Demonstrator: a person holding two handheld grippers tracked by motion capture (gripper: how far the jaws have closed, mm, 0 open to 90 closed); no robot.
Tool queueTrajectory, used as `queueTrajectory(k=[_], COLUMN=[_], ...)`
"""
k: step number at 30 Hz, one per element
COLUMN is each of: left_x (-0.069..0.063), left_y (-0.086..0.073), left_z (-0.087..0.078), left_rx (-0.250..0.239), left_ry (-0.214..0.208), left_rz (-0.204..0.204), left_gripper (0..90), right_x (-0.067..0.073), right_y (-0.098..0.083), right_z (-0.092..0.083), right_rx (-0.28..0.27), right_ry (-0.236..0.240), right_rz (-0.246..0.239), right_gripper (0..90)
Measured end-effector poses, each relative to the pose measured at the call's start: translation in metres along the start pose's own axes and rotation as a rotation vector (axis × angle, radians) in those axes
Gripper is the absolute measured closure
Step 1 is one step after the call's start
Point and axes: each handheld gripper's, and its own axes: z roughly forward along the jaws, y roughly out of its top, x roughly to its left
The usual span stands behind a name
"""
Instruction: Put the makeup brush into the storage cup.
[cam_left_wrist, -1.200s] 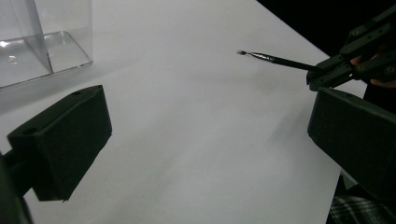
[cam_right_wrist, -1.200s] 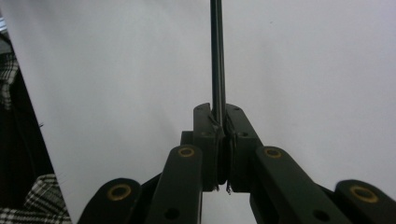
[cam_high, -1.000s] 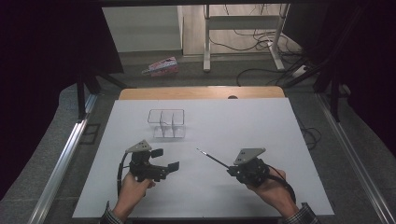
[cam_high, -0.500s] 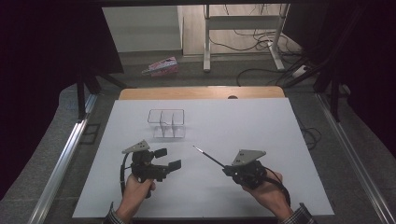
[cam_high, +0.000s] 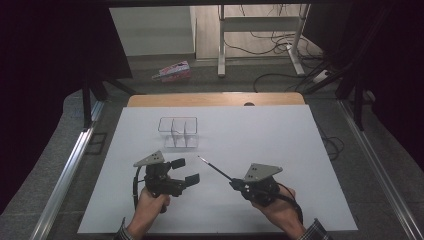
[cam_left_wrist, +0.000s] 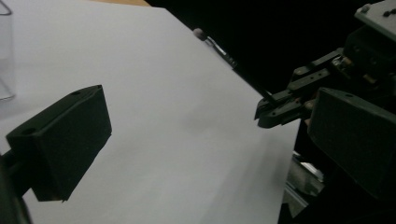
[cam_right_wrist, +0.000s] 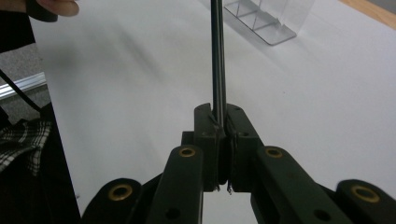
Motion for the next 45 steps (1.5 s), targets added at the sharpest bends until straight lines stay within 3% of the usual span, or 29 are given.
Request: queueTrajectory(k=[6,15,19,23,28,31,33,35,39,45], left_x=[-0.005,-0.006,-0.007,-0.006,-0.002,0.0,0.002,-0.002,-0.007,-0.007], left_y=[0.004,0.007,0.009,0.009,0.008,0.007,0.007,0.008,0.011,0.012], left_z=[0.003,0.005,0.005,0.004,0.002,-0.001,-0.001,0.0,-0.001,-0.005], left_rx=[0.012,-0.015,-0.021,-0.025,-0.037,-0.054,-0.058,-0.046,-0.015,-0.009], left_ry=[-0.013,-0.091,-0.107,-0.127,-0.17,-0.201,-0.252,-0.248,-0.197,-0.146], left_rz=[0.003,-0.02,-0.026,-0.04,-0.098,-0.138,-0.17,-0.15,-0.086,-0.067], left_gripper=[2.4,3.8,10.3,26.2,51.8,76.4,83.0,85.3,85.4,85.4], right_x=[0.006,0.013,0.014,0.016,0.017,0.017,0.017,0.016,0.012,0.009], right_y=[0.003,0.006,0.007,0.008,0.008,0.008,0.008,0.007,0.006,0.005], right_z=[0.003,0.008,0.01,0.011,0.012,0.013,0.014,0.016,0.021,0.028], right_rx=[-0.029,-0.062,-0.071,-0.076,-0.081,-0.079,-0.069,-0.053,-0.031,-0.028], right_ry=[0.013,0.034,0.046,0.054,0.058,0.062,0.06,0.056,0.049,0.059], right_rz=[-0.008,-0.004,0.003,-0.002,-0.004,-0.003,-0.009,-0.005,0.034,0.044], right_gripper=[83.8,83.8,83.8,83.8,83.8,83.5,83.1,81.0,54.2,17.7])
